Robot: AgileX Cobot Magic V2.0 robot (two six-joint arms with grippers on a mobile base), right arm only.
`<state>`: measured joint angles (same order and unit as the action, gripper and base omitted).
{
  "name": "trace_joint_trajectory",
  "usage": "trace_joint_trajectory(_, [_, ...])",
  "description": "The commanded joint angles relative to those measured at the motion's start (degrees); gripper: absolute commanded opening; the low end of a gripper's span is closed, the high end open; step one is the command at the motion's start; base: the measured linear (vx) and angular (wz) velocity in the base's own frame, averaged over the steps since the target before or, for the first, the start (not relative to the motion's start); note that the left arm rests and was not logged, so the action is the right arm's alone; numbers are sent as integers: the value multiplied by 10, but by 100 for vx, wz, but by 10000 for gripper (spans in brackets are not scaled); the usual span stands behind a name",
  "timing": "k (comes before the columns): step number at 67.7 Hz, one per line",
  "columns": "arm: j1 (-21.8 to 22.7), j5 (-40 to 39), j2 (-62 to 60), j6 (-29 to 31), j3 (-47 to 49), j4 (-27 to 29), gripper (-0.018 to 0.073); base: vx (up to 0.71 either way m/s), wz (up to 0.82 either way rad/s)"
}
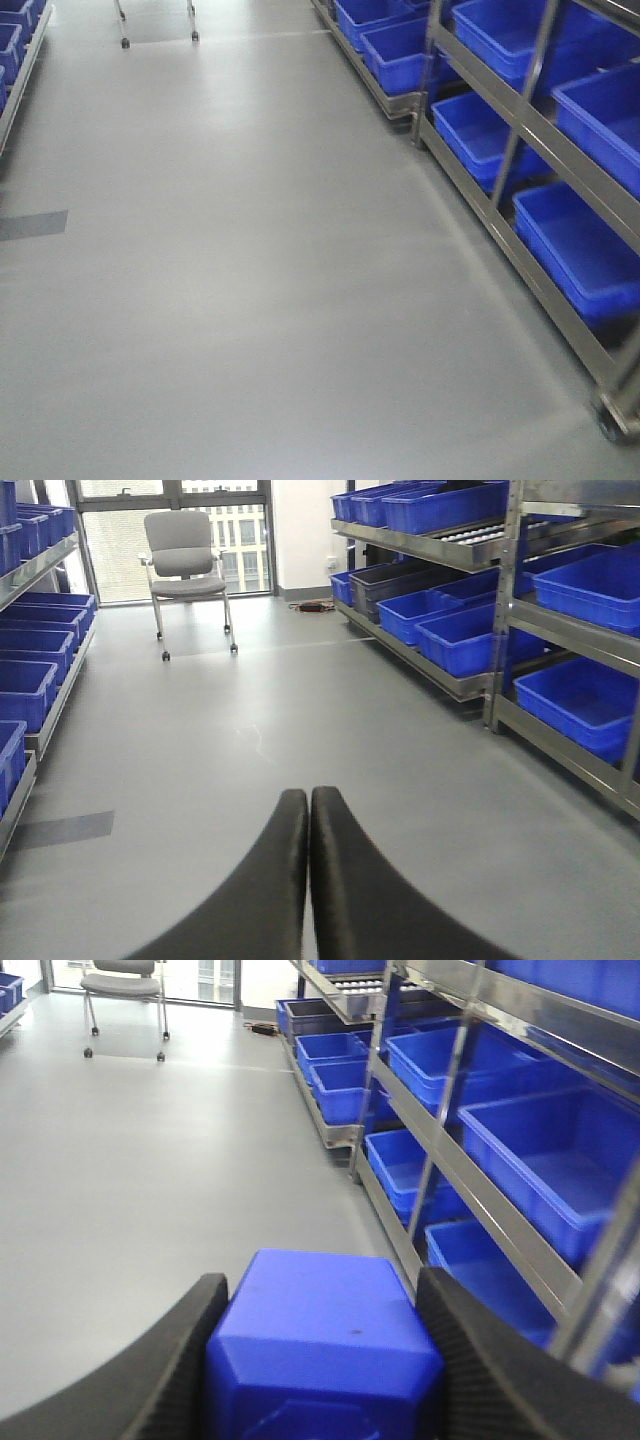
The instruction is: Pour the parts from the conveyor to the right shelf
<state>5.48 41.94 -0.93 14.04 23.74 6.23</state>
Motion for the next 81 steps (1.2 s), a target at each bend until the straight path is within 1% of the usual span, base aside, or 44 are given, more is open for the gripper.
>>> trace_joint_trajectory(1, [1,-50,-7,2,13,1,-6,67,16])
trace_joint_trajectory(39, [1,-50,-7,2,13,1,-6,65,9])
trace_joint_trajectory(81, [1,-50,-7,2,13,1,-6,58,12])
